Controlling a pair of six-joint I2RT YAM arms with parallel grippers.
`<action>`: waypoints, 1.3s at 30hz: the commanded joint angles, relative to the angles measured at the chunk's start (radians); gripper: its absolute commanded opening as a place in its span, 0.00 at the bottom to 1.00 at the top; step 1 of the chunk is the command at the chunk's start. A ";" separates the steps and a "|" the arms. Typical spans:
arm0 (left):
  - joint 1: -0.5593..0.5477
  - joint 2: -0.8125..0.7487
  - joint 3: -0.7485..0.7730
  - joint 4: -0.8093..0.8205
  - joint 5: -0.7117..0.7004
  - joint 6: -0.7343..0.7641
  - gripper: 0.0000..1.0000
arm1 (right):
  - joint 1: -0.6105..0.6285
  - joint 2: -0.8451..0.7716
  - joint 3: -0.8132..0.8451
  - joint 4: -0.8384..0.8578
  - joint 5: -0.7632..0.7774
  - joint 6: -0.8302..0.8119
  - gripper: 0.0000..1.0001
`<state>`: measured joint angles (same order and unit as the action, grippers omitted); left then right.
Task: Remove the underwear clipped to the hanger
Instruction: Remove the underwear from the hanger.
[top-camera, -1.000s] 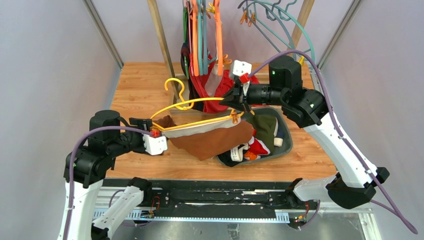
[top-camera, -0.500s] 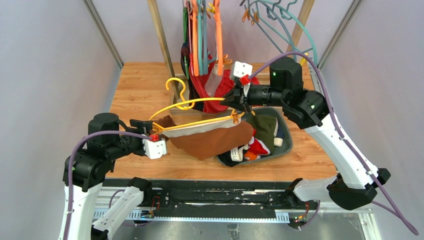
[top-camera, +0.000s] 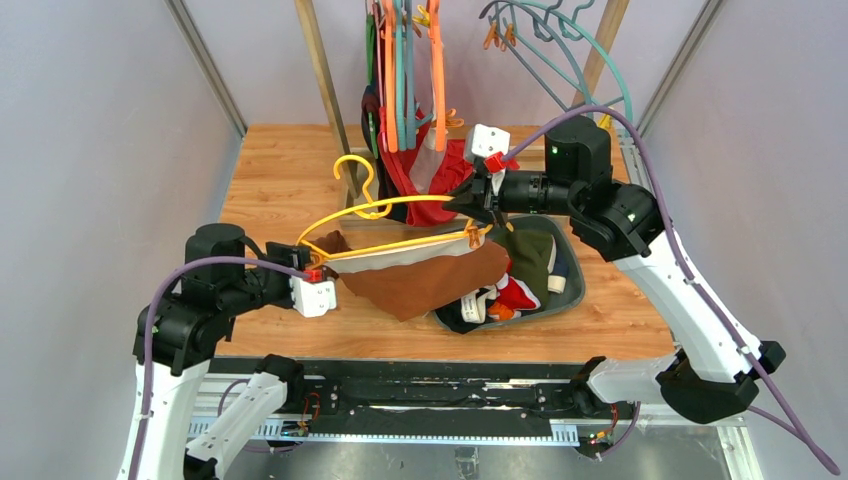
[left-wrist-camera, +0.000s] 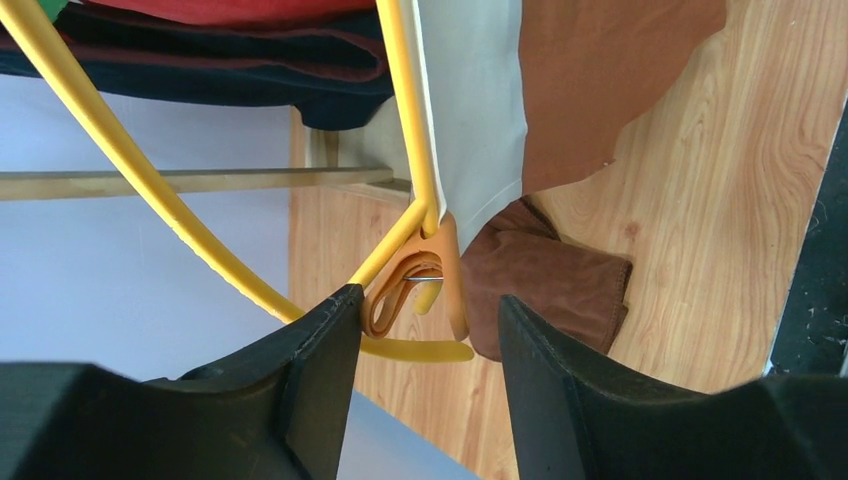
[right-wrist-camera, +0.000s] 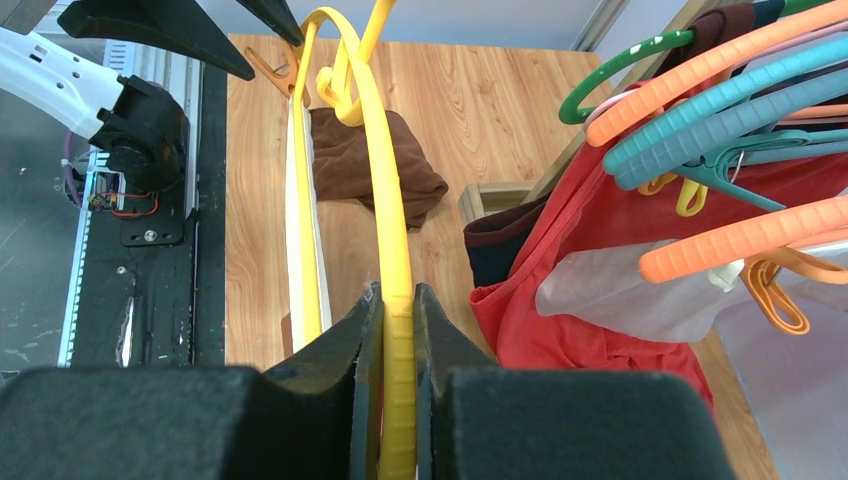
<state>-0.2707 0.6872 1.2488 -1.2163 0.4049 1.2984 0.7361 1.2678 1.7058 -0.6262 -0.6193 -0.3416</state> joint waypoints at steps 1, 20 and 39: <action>-0.003 0.006 -0.004 0.033 0.027 0.000 0.56 | 0.013 -0.025 -0.012 0.044 -0.001 -0.006 0.01; -0.004 -0.018 -0.037 0.050 0.037 -0.010 0.23 | 0.014 -0.025 -0.023 0.062 -0.030 0.009 0.01; -0.003 -0.035 0.043 0.049 0.118 -0.136 0.93 | 0.013 -0.077 -0.116 0.066 0.064 -0.082 0.00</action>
<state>-0.2707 0.6624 1.2575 -1.1828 0.4538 1.2255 0.7364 1.2331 1.6070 -0.6037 -0.5865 -0.3790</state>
